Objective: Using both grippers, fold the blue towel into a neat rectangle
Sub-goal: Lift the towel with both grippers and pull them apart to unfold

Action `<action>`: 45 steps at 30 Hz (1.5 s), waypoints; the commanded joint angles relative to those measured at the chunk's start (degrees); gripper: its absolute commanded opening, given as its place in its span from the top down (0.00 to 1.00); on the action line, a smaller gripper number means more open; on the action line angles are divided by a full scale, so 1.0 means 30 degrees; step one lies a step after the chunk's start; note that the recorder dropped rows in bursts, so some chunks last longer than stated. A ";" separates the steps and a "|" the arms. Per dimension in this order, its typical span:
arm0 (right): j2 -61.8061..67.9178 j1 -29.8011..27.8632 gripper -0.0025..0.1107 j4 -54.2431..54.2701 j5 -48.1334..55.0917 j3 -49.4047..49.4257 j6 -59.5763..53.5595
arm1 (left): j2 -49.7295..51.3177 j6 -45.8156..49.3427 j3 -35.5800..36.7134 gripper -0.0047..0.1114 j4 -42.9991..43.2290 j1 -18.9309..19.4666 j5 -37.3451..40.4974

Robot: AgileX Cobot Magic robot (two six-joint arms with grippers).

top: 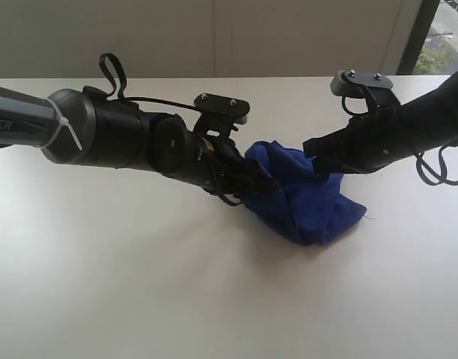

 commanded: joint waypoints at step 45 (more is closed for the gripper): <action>-1.7395 -0.0060 0.98 -0.9945 0.3497 0.1863 0.5133 | -1.6273 0.3426 -0.0047 0.96 0.5581 0.1718 1.7082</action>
